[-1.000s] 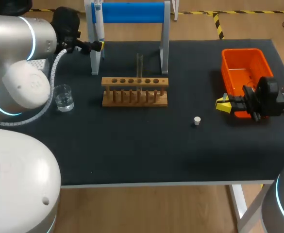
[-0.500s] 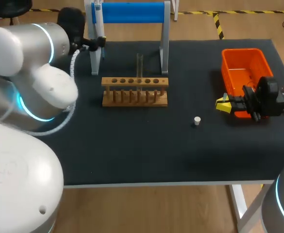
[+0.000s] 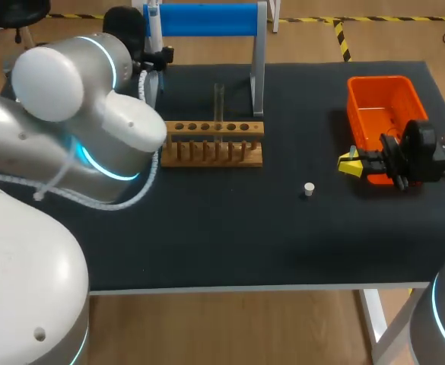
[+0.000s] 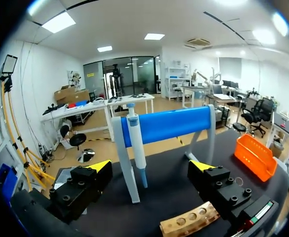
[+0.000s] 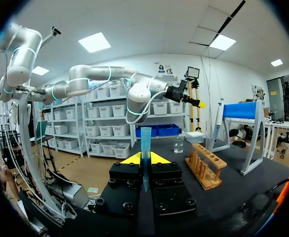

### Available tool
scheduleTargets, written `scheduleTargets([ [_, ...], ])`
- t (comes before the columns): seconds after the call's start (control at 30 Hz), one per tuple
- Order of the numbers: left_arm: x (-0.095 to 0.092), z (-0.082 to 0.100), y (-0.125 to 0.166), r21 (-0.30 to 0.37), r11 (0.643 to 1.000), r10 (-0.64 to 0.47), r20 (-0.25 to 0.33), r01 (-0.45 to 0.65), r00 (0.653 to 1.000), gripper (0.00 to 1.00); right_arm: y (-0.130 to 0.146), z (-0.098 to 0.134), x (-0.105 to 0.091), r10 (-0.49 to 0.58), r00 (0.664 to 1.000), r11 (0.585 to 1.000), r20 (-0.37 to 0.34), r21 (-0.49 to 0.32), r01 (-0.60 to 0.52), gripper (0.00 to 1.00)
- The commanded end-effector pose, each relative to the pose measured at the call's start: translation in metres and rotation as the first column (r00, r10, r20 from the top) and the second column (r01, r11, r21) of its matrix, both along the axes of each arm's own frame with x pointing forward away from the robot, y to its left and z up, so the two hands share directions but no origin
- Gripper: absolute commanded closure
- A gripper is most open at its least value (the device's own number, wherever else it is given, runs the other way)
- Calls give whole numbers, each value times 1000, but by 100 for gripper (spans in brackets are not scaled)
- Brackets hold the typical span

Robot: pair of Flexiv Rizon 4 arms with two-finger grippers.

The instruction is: Invert the test tube, pick up the pipette, mount the tip to pipette, aspirate from beaker and dispense into the tube, eject the tip, return the pipette, and cap with the stopper.

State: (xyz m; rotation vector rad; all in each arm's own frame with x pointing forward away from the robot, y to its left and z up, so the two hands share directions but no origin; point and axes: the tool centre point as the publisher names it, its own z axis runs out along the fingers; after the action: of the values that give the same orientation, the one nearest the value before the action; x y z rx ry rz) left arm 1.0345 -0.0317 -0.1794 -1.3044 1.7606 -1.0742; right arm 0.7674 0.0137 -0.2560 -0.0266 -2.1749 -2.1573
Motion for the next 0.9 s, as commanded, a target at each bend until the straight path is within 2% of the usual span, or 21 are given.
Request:
scheduleTargets([
  [0.03, 8, -5, -7, 12, 996, 92, 28, -92, 995, 0, 0, 0, -1, -1, 1000, 1000, 0, -2, 1, 100],
  [0.4, 27, -3, -9, -56, 987, 153, 41, -151, 987, 0, 0, 0, -1, -1, 1000, 1000, 0, -2, 1, 100],
  [0.9, 54, -11, -14, -65, 984, 167, 31, -165, 986, 0, 0, 0, -1, -1, 1000, 1000, 0, -2, 1, 100],
])
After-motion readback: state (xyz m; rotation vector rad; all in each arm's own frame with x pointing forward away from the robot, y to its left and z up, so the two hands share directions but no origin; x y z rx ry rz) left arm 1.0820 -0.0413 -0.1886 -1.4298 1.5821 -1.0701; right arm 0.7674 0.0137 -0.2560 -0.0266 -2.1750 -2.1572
